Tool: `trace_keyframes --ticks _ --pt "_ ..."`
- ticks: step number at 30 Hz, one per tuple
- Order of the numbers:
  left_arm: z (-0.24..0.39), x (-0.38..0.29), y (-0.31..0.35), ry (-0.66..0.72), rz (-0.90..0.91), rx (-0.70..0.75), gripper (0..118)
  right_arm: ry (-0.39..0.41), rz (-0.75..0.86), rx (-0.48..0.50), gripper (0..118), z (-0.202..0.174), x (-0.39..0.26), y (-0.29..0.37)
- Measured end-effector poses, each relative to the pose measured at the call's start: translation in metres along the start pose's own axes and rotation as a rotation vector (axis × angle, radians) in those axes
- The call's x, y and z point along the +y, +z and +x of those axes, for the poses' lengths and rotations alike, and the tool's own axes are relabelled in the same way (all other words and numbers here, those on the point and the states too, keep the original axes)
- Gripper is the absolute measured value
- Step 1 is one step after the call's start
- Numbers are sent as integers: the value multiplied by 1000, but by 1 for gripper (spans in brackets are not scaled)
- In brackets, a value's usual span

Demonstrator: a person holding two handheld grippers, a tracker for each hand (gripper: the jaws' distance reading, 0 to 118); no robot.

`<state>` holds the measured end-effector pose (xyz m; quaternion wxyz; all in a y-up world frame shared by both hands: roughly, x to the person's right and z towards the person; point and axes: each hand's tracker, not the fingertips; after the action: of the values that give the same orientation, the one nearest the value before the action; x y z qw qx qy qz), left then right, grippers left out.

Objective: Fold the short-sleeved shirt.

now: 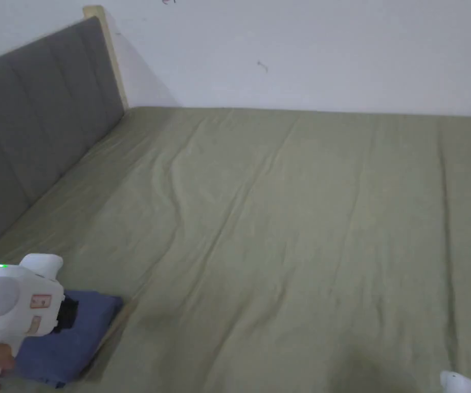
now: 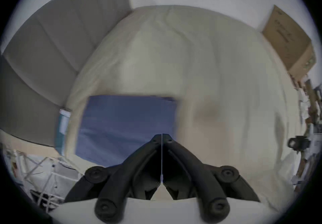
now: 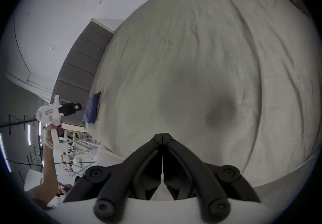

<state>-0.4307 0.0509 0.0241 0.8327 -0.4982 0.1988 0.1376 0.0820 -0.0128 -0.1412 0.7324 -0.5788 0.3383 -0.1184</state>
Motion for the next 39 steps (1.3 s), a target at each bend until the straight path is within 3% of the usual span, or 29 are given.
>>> trace_keyframes --ticks 6,12,16,22,26,34,35,36,38,39 --pt "89 -22 35 -45 140 -43 0 49 120 -49 0 0 -3 27" --pt "177 -43 95 -79 390 5 0 218 378 -199 0 -29 1 87" --pt "223 -49 127 -125 559 27 0 333 586 -364 0 -55 8 119" --pt "275 -62 164 -102 801 75 0 358 882 -467 0 -86 4 161" --pt "292 -66 181 -101 890 60 0 351 985 -476 0 -97 0 177" --pt "304 -77 198 -145 973 30 2 457 1122 -548 2 -121 -16 193" --pt "305 -77 200 -144 974 22 7 457 1120 -548 8 -122 -16 194" --pt "306 -77 201 -145 976 13 20 457 1120 -545 21 -123 -14 194" --pt "307 -75 200 -162 966 -19 76 447 1119 -521 77 -123 -14 194" --pt "308 -74 199 -165 956 -17 104 444 1123 -512 97 -123 -13 194"
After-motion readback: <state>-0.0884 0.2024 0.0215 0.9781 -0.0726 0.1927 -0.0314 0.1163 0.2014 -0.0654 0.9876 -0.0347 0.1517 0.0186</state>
